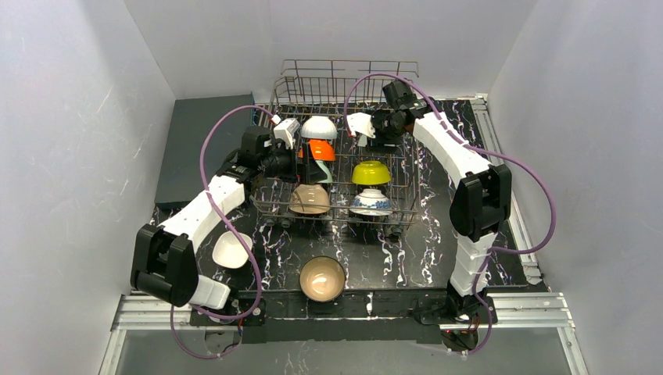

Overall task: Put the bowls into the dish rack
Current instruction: Place the bowl in the dish rack.

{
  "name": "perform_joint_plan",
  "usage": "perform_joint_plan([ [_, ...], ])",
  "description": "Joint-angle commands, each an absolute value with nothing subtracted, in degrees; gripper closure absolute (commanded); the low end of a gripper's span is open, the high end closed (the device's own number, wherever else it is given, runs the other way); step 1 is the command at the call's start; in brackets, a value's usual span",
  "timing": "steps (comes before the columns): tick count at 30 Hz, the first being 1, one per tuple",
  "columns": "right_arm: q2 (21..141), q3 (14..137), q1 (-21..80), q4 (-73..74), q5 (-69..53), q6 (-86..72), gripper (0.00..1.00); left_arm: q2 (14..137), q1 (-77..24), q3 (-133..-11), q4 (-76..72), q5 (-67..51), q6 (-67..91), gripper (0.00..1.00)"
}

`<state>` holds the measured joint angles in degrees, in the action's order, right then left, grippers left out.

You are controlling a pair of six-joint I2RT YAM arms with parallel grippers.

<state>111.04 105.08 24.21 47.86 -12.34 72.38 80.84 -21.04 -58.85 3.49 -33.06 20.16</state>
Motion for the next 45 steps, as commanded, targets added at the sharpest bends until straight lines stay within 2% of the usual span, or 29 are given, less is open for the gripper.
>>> perform_joint_plan([
  [1, 109.6, 104.5, 24.3, 44.8, -14.0, 71.8, 0.99, 80.5, -20.6, -59.7, 3.9, -34.6, 20.1, 0.14],
  [8, 103.9, 101.3, 24.3, 39.2, -13.5, 70.5, 0.99, 80.9, -20.6, -59.8, 3.8, -34.9, 20.4, 0.14],
  [45, 103.3, 105.8, 24.5, 39.7, -13.9, 71.3, 0.99, 81.5, -20.6, -60.0, 4.0, -35.3, 20.6, 0.14],
])
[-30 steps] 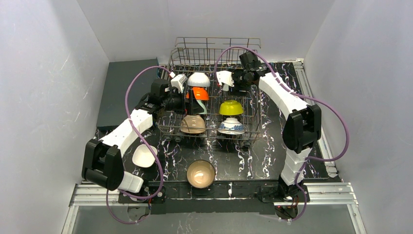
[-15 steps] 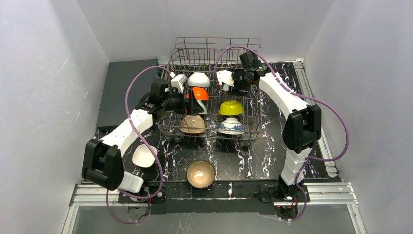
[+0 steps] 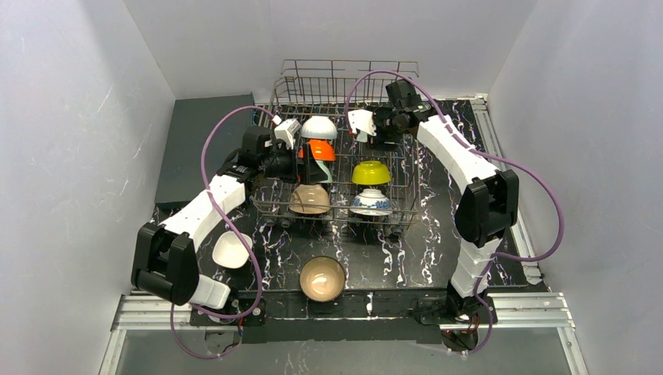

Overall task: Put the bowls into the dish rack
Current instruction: Place the bowl in the dish rack.

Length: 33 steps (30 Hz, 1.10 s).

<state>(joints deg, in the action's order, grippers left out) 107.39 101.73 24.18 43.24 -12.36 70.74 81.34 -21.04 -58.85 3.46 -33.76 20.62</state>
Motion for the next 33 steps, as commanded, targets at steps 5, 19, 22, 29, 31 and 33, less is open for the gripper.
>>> perform_joint_plan([
  [5, 104.3, 107.0, 24.6, 40.5, -13.9, 71.5, 0.99, 81.7, -20.6, -60.1, 4.0, -35.3, 20.6, 0.14],
  [19, 107.9, 105.2, 24.5, 40.9, -14.2, 71.6, 0.99, 81.8, -20.6, -60.1, 4.0, -35.5, 20.7, 0.13],
  [22, 108.3, 105.1, 24.5, 41.7, -14.3, 71.9, 0.99, 81.8, -20.6, -60.2, 4.0, -35.5, 20.7, 0.13],
  [29, 109.9, 105.9, 24.6, 44.1, -14.8, 72.5, 0.99, 82.1, -20.6, -60.2, 3.9, -35.7, 20.9, 0.13],
  [31, 110.5, 106.1, 24.5, 44.6, -14.9, 72.6, 0.99, 82.0, -20.6, -60.2, 4.0, -35.7, 20.8, 0.13],
  [33, 111.2, 106.3, 24.6, 45.0, -14.8, 72.6, 0.99, 81.9, -20.6, -60.2, 3.9, -35.7, 20.8, 0.13],
])
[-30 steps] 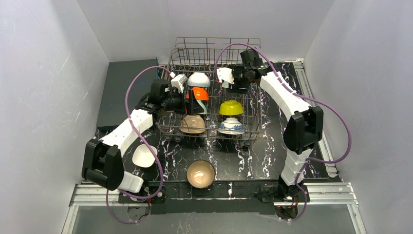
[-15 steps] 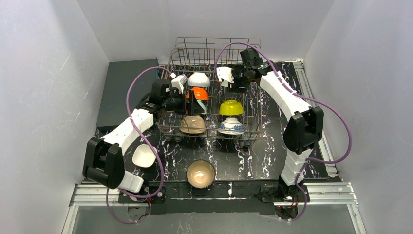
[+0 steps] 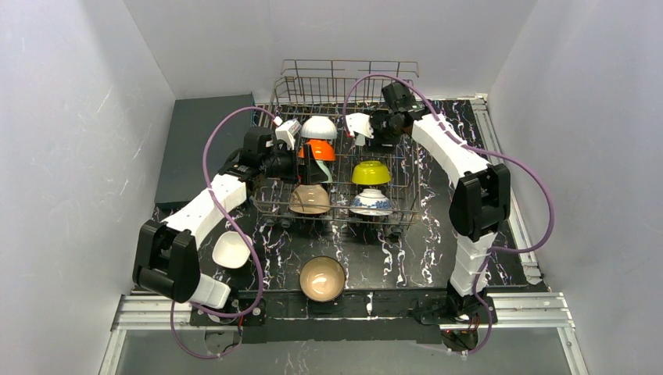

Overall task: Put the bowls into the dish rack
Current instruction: Place the bowl in the dish rack.

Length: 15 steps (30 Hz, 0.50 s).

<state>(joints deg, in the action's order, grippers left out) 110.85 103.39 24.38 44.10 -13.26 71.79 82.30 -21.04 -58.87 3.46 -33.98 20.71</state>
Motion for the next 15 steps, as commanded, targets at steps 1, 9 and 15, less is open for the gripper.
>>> perform_joint_plan([
  [1, 111.5, 106.2, 24.5, 45.1, -14.7, 72.7, 0.99, 81.9, -20.6, -60.2, 3.9, -35.7, 20.8, 0.13],
  [9, 113.3, 106.5, 24.6, 45.2, -13.3, 72.3, 0.95, 82.0, -20.6, -60.3, 3.9, -35.8, 20.8, 0.13],
  [15, 111.9, 105.1, 24.8, 43.5, -12.4, 72.3, 0.49, 82.3, -20.6, -60.2, 3.8, -35.9, 21.0, 0.13],
])
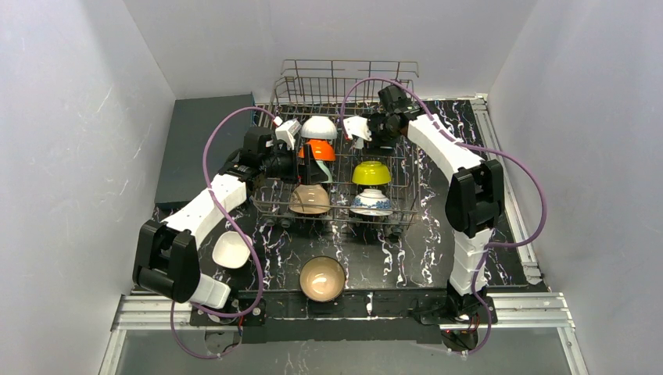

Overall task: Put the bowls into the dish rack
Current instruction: Place the bowl in the dish rack.

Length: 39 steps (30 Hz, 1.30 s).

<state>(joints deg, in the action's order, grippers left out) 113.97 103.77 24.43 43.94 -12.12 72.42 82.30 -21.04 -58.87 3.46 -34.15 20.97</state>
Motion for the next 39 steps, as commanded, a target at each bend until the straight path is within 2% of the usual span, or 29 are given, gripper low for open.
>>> perform_joint_plan([
  [1, 111.2, 104.5, 24.8, 42.7, -12.5, 72.3, 0.38, 82.3, -20.6, -60.2, 3.8, -35.9, 21.1, 0.13],
  [4, 109.4, 103.2, 24.9, 40.9, -12.4, 72.1, 0.11, 82.4, -20.6, -60.2, 3.8, -35.9, 21.1, 0.13],
  [6, 108.5, 102.9, 24.9, 40.3, -12.1, 71.9, 0.02, 82.4, -20.7, -60.2, 3.8, -35.9, 21.0, 0.13],
  [15, 103.0, 101.1, 25.1, 37.6, -9.8, 70.5, 0.01, 82.2, -20.6, -60.2, 4.0, -35.5, 20.8, 0.13],
  [19, 97.9, 96.3, 25.1, 31.5, -9.5, 65.5, 0.01, 81.5, -20.6, -60.3, 4.4, -35.2, 20.4, 0.13],
  [25, 88.1, 82.3, 25.2, 11.7, -2.8, 41.3, 0.01, 78.5, -20.7, -60.6, 5.7, -33.6, 18.6, 0.13],
  [29, 82.1, 75.7, 25.1, 6.4, 5.5, 23.8, 0.01, 73.9, -20.6, -59.8, 6.8, -29.2, 15.8, 0.13],
  [33, 79.8, 75.2, 25.2, 11.1, 16.3, 7.5, 0.01, 68.9, -20.7, -62.0, 13.5, -24.0, 13.9, 0.13],
  [39, 79.1, 74.8, 25.1, 22.5, 11.8, 0.5, 0.01, 58.3, -20.8, -61.4, 22.8, -22.6, 19.4, 0.14],
])
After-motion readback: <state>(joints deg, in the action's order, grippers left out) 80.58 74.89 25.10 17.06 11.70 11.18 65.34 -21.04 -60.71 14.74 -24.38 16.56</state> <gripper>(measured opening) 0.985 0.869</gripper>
